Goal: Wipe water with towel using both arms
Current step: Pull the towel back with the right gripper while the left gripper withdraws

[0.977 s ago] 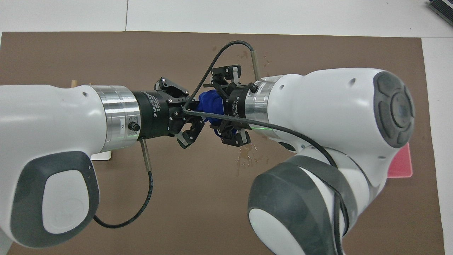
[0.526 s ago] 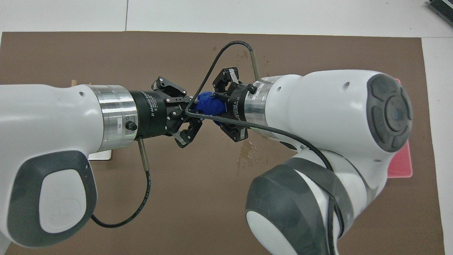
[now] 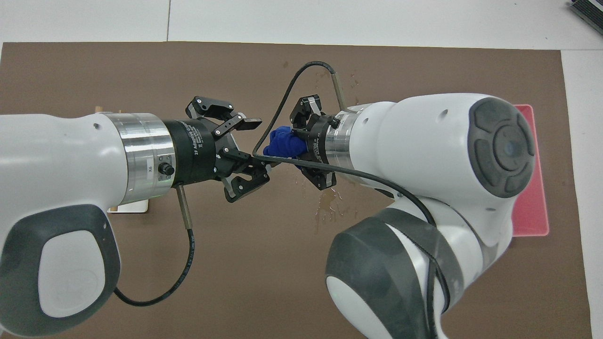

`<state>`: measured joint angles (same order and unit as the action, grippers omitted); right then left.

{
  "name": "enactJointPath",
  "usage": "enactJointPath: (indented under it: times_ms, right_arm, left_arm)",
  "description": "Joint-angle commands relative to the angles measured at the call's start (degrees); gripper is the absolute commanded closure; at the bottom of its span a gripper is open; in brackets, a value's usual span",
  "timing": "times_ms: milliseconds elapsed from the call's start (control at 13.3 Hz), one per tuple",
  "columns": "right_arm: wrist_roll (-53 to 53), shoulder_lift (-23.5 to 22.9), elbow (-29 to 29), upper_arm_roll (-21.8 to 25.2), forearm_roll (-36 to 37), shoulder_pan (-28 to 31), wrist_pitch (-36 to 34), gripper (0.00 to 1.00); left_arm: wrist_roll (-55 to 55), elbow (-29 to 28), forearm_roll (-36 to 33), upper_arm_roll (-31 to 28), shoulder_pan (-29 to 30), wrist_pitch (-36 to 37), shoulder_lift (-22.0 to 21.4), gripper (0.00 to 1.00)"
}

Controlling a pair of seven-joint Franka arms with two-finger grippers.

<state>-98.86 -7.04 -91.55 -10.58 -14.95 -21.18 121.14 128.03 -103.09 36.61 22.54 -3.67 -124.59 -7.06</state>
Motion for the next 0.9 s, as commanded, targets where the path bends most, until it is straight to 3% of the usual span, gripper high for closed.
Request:
enactJointPath:
  times_ms: [0,150,451,676,827]
  right_arm:
    - [5.41,5.09,-7.38,-0.23,1.07,-0.35,-3.88,1.0]
    - [7.79,10.61,-17.82,-0.23,1.07,-2.71,-3.11,1.0]
    - [15.26,20.47,-36.12,-0.23,0.89,-5.36,-0.38,1.0]
    - [17.47,21.02,-41.59,-0.32,0.36,-7.89,2.68,1.0]
    - [17.39,19.27,-44.41,-0.23,0.1,-10.45,7.86,1.0]
  left_arm:
    - [-0.5,-0.71,-2.5,-0.22,3.84,-0.56,-1.02,0.0]
    - [-6.17,-1.05,-9.49,-0.13,3.59,-0.92,-1.02,0.0]
    - [-32.5,-0.18,-11.65,-2.14,6.83,7.4,-1.11,0.0]
    - [-51.94,0.26,-11.91,-7.23,8.86,10.93,-1.11,0.0]
    - [-64.33,0.61,-16.36,-8.13,8.95,13.04,-1.11,0.0]
